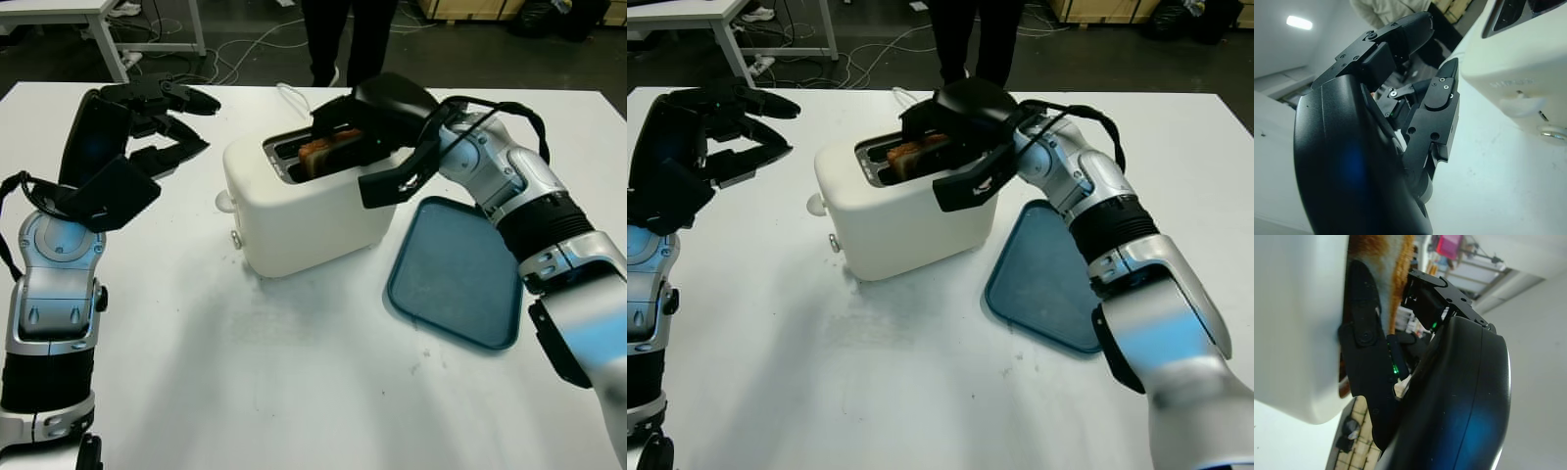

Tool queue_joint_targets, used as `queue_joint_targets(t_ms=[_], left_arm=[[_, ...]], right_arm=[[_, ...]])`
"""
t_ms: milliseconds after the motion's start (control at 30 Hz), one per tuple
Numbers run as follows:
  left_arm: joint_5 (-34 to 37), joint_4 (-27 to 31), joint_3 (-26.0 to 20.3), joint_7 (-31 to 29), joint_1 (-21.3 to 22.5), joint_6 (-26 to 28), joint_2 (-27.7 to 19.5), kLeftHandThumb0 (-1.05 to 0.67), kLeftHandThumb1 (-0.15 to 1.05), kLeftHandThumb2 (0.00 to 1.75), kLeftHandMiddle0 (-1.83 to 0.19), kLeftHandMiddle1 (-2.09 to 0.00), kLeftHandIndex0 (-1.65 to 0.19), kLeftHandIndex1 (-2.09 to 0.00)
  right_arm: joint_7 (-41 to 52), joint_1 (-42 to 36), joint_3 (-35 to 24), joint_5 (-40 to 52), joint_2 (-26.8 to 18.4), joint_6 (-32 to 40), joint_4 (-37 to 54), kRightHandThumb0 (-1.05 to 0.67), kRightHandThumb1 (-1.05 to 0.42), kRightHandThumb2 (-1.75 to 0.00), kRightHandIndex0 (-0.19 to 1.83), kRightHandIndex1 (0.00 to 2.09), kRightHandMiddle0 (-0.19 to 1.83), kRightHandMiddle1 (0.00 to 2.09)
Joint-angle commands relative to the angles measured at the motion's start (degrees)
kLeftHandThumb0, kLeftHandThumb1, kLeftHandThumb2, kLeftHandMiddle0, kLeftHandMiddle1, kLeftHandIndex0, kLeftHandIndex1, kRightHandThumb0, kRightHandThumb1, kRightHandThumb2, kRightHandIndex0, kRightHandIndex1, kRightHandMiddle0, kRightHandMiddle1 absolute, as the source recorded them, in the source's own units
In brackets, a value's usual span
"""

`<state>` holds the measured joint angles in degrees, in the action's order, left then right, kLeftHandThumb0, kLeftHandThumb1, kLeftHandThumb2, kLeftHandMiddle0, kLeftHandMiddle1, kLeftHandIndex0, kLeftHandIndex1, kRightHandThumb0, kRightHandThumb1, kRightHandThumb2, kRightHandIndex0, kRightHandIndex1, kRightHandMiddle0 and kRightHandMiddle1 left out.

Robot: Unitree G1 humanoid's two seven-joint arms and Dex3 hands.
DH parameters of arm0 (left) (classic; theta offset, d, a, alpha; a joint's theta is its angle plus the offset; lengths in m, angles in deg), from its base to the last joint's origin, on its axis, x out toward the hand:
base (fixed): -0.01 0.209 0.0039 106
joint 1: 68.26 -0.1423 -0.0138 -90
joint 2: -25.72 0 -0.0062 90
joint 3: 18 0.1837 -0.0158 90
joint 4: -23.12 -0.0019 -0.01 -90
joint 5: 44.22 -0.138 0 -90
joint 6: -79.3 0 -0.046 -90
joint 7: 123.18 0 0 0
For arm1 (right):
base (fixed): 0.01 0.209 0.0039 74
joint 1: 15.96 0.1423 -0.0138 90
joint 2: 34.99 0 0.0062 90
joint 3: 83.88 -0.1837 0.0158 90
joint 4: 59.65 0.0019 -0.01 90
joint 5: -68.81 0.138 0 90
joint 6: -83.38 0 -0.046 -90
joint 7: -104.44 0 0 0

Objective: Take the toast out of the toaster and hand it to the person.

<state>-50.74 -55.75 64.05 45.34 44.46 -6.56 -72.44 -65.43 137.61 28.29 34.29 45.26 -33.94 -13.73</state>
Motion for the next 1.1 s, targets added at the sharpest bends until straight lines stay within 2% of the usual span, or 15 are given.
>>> queue_joint_targets(t_ms=[0, 233, 400, 433, 533, 567, 600, 633, 733, 800, 833, 867, 900, 967, 1067], left_arm=[[-0.3, -0.5, 0.0, 0.3, 0.2, -0.7, -0.4, -0.03, 0.83, 0.00, -0.75, -1.00, -0.79, -0.58], [-0.3, -0.8, -0.1, 0.4, 0.3, -1.5, -0.5, -0.03, 0.83, 0.00, -0.76, -1.00, -0.80, -0.58], [0.3, -1.2, -0.4, 0.4, 0.3, -2.1, -0.3, -0.02, 0.83, 0.00, -0.76, -1.00, -0.80, -0.59], [0.3, -1.1, -0.4, 0.4, 0.3, -1.8, -0.3, -0.02, 0.83, 0.00, -0.76, -1.00, -0.80, -0.59], [0.3, -0.7, -0.4, 0.4, 0.3, -1.2, -0.2, -0.04, 0.83, 0.00, -0.75, -1.00, -0.79, -0.58], [0.4, -0.8, -0.4, 0.3, 0.3, -1.3, -0.2, -0.04, 0.83, 0.00, -0.75, -1.00, -0.78, -0.58], [0.4, -0.8, -0.3, 0.4, 0.3, -1.2, -0.1, -0.04, 0.83, 0.00, -0.75, -1.00, -0.78, -0.58], [0.5, -0.6, -0.4, 0.4, 0.2, -0.9, 0.0, -0.04, 0.83, 0.00, -0.75, -1.00, -0.78, -0.58], [0.7, -0.3, -0.4, 0.4, 0.1, -0.3, 0.1, -0.05, 0.84, 0.01, -0.73, -1.00, -0.77, -0.58], [0.2, -0.3, -0.3, 0.5, 0.0, -0.6, -0.1, -0.04, 0.83, 0.01, -0.73, -1.01, -0.77, -0.59], [0.0, -0.2, -0.2, 0.6, 0.0, -0.5, -0.2, -0.03, 0.83, 0.01, -0.73, -1.01, -0.77, -0.59], [-0.2, -0.1, -0.2, 0.6, -0.1, -0.4, -0.2, -0.04, 0.83, 0.01, -0.74, -1.01, -0.77, -0.59], [-0.3, 0.0, -0.2, 0.7, -0.1, -0.2, -0.2, -0.04, 0.83, 0.00, -0.74, -1.00, -0.77, -0.59], [-0.2, 0.3, -0.3, 0.7, -0.2, 0.2, 0.0, -0.04, 0.83, 0.00, -0.73, -1.00, -0.77, -0.59], [0.2, 0.8, -0.5, 0.6, -0.4, 1.1, 0.1, -0.03, 0.84, 0.01, -0.72, -1.00, -0.77, -0.58]], right_arm=[[-2.9, 4.5, -3.1, 2.1, -0.2, 0.8, -0.7, -0.51, -0.92, -0.47, 1.07, 1.75, 0.75, 1.75], [-0.2, 10.4, -10.0, 9.3, -0.7, 2.4, -8.1, -0.54, -0.92, -0.52, 1.05, 1.75, 0.77, 1.75], [-0.7, 13.5, -12.6, 11.1, -2.5, 4.4, -12.6, -0.54, -0.92, -0.54, 1.08, 1.75, 0.80, 1.75], [-1.7, 14.0, -12.9, 11.0, -2.7, 5.2, -13.5, -0.54, -0.92, -0.52, 1.06, 1.75, 0.72, 1.70], [-2.3, 15.3, -13.7, 11.5, -3.5, 5.5, -17.0, -0.51, -0.92, -0.48, 0.96, 1.75, 0.72, 1.58], [-2.2, 15.7, -14.0, 11.9, -3.8, 5.7, -18.0, -0.50, -0.92, -0.49, 0.97, 1.63, 0.78, 1.39], [-2.5, 16.0, -14.2, 12.0, -4.1, 5.9, -19.0, -0.49, -0.92, -0.49, 0.98, 1.58, 0.81, 1.32], [-3.3, 16.3, -14.2, 11.9, -4.3, 6.4, -19.8, -0.49, -0.92, -0.49, 1.01, 1.57, 0.85, 1.32], [-7.2, 16.9, -14.5, 11.5, -4.4, 9.6, -22.4, -0.47, -0.92, -0.46, 1.02, 1.63, 0.84, 1.52], [-9.7, 16.8, -14.3, 11.2, -4.2, 10.9, -24.3, -0.48, -0.92, -0.46, 0.96, 1.71, 0.73, 1.60], [-10.6, 16.7, -14.0, 10.8, -4.2, 11.1, -25.2, -0.48, -0.92, -0.47, 0.87, 1.73, 0.66, 1.44], [-11.3, 16.4, -14.1, 11.0, -4.3, 11.1, -26.3, -0.46, -0.92, -0.48, 0.82, 1.74, 0.64, 1.37], [-11.9, 16.0, -14.3, 11.1, -4.4, 11.5, -27.2, -0.42, -0.92, -0.48, 0.84, 1.74, 0.59, 1.52], [-13.2, 15.2, -15.0, 11.9, -4.1, 13.1, -28.7, -0.42, -0.92, -0.49, 0.83, 1.74, 0.53, 1.55], [-15.4, 13.2, -16.7, 13.4, -3.5, 15.7, -30.6, -0.33, -0.92, -0.45, 0.82, 1.75, 0.55, 1.72]])
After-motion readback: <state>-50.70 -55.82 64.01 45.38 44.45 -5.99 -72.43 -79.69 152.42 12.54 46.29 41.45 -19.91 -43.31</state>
